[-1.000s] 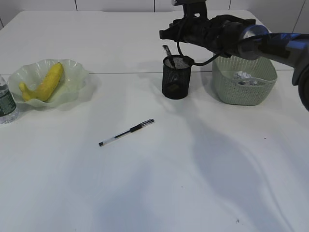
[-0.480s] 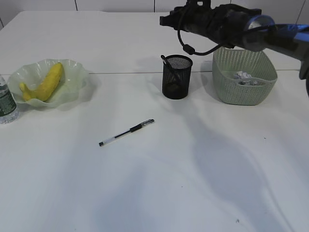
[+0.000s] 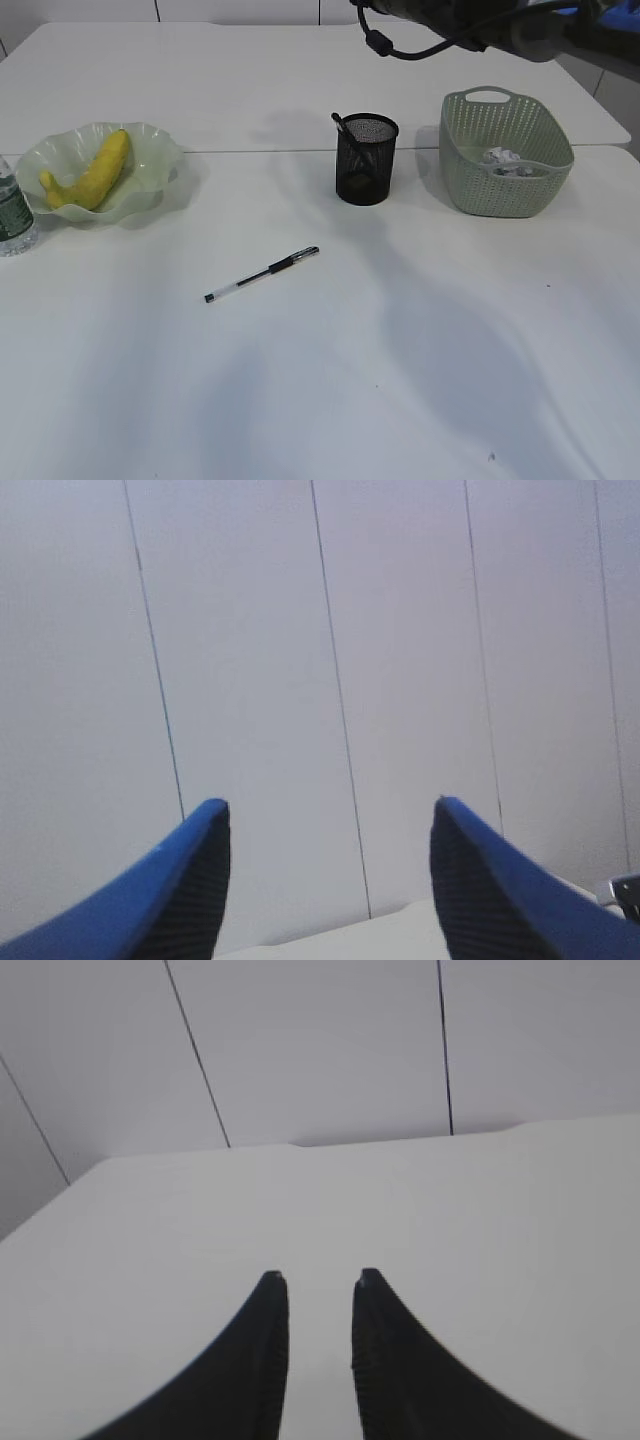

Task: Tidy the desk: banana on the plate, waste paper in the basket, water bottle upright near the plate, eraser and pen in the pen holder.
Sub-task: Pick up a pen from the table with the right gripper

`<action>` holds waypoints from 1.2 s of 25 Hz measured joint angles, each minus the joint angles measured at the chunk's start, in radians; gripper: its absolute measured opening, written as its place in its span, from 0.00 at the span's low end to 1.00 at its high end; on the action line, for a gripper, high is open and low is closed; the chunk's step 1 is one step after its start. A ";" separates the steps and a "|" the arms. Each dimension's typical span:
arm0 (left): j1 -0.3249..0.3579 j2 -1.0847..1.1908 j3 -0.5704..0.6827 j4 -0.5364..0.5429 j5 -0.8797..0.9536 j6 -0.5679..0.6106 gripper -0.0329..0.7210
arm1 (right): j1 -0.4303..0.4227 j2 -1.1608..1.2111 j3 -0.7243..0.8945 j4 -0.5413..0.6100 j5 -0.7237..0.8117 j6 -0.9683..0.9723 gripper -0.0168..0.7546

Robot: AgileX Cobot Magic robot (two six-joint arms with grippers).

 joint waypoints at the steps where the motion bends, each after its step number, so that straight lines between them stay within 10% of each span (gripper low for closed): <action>1: 0.000 0.000 0.000 0.000 -0.021 0.000 0.63 | 0.010 -0.002 0.000 0.000 0.046 0.002 0.24; 19: 0.000 0.086 0.003 -0.008 -0.083 0.000 0.63 | 0.135 -0.121 0.000 0.498 0.854 -0.278 0.24; 30: -0.002 0.086 0.006 -0.008 -0.066 -0.003 0.63 | 0.151 -0.134 -0.001 0.898 1.057 -0.279 0.24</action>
